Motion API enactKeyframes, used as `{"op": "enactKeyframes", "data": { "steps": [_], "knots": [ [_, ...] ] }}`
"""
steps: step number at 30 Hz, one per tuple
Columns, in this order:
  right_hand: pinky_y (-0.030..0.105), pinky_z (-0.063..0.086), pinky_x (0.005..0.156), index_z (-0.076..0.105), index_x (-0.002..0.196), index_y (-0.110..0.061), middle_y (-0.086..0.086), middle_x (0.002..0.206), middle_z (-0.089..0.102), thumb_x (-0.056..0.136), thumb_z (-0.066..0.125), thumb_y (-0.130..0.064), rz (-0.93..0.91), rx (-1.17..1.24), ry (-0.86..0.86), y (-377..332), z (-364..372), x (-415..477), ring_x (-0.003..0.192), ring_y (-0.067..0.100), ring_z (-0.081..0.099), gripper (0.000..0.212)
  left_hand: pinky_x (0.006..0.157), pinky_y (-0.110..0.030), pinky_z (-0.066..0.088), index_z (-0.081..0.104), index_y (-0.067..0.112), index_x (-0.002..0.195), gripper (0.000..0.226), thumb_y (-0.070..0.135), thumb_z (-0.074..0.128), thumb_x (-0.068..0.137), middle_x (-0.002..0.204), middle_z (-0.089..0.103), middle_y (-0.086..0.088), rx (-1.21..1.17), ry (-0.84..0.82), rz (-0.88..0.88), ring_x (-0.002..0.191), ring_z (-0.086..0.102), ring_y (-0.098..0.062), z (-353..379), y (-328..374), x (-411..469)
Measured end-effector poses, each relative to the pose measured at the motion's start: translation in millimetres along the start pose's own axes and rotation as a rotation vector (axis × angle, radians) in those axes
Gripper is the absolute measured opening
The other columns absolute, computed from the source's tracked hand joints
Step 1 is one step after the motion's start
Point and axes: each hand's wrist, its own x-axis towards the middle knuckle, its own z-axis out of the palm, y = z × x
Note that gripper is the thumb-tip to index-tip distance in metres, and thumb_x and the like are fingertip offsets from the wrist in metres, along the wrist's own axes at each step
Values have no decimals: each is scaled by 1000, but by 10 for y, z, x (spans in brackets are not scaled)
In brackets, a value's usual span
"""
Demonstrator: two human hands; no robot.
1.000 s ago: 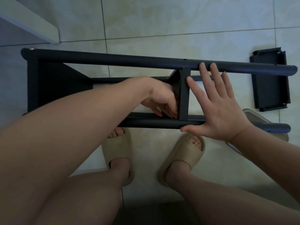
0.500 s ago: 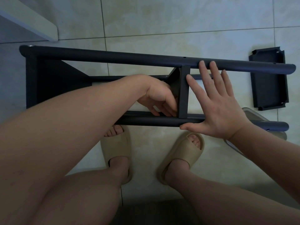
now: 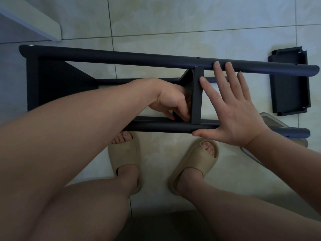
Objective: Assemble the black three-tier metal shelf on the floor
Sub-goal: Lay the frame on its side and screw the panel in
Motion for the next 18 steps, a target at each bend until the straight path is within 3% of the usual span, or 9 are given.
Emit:
{"op": "enactKeyframes", "data": {
  "steps": [9,18],
  "knots": [
    [63,7,123,17,162,-11,24,167,4,81,34,-93,1,-6,-4,2,-12,9,154,46,0,117,110,-47,42,70,21,112,19,22,66,93,106,77,3,78,-15,-128,110,69,-14,-41,54,-53],
    [64,8,123,17,162,-11,25,167,4,81,34,-93,-2,-4,0,1,-1,4,154,46,0,117,110,-50,37,70,20,116,26,16,69,90,105,78,3,91,28,-185,110,68,-12,-15,154,-58]
  ]
}}
